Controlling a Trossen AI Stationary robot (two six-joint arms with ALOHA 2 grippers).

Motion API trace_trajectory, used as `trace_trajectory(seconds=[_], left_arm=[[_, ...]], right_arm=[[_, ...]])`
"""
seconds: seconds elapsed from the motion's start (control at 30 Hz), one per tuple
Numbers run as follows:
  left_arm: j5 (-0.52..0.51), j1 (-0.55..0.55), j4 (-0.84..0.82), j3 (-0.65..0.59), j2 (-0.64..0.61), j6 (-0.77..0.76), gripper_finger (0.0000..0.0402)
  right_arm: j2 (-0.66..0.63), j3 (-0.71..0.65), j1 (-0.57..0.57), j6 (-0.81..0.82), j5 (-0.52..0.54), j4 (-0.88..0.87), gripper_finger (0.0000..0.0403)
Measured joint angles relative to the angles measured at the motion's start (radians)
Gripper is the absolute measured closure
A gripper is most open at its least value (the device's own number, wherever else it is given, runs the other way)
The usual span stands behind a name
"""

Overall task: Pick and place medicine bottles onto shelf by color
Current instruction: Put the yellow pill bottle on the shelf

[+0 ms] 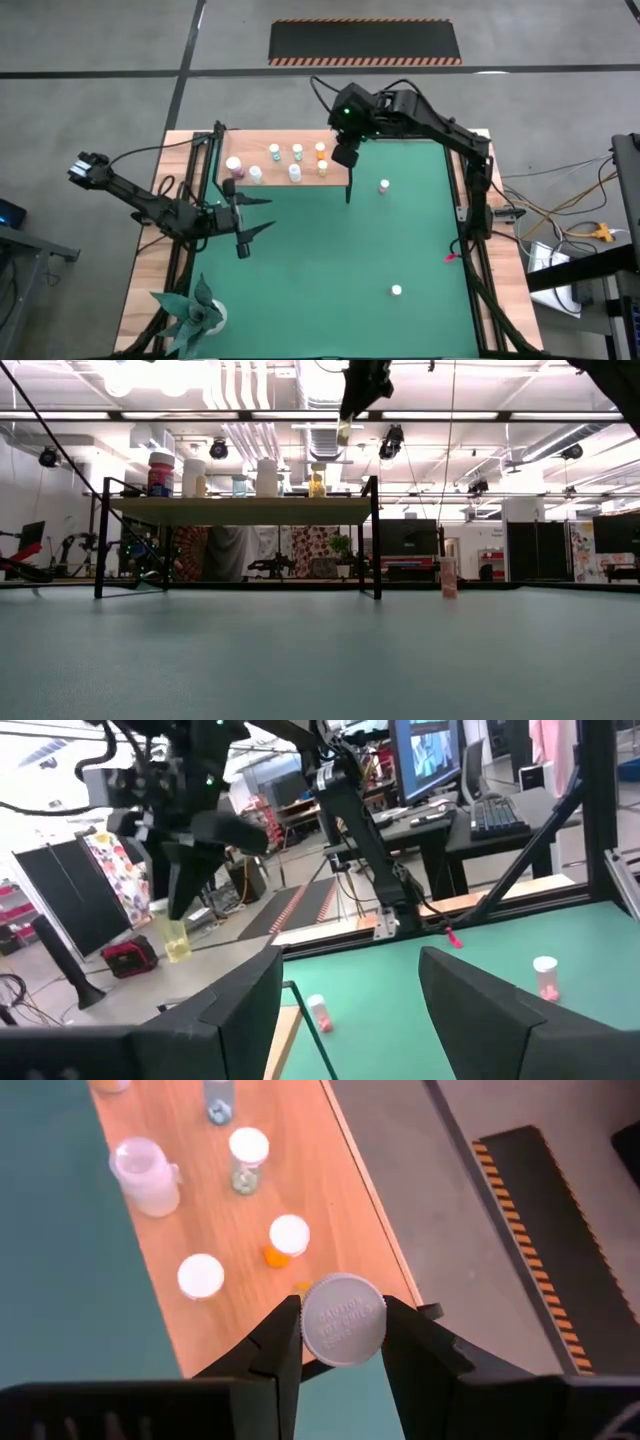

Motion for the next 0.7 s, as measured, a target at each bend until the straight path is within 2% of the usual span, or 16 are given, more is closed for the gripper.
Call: trace_trajectory(seconds=[0.2, 0.47, 0.7], left_arm=[[0.000, 0.000, 0.011, -0.003, 0.000, 0.019, 0.0183], [0.000, 0.000, 0.014, -0.003, 0.001, 0.020, 0.0183], [-0.001, 0.000, 0.013, -0.003, 0.001, 0.029, 0.0183]], right_arm=[[0.033, 0.001, -0.050, -0.040, 0.000, 0.032, 0.0293], [0.102, 0.000, -0.127, -0.172, -0.134, 0.068, 0.0293], [0.188, 0.000, -0.160, -0.223, -0.141, 0.099, 0.0293]])
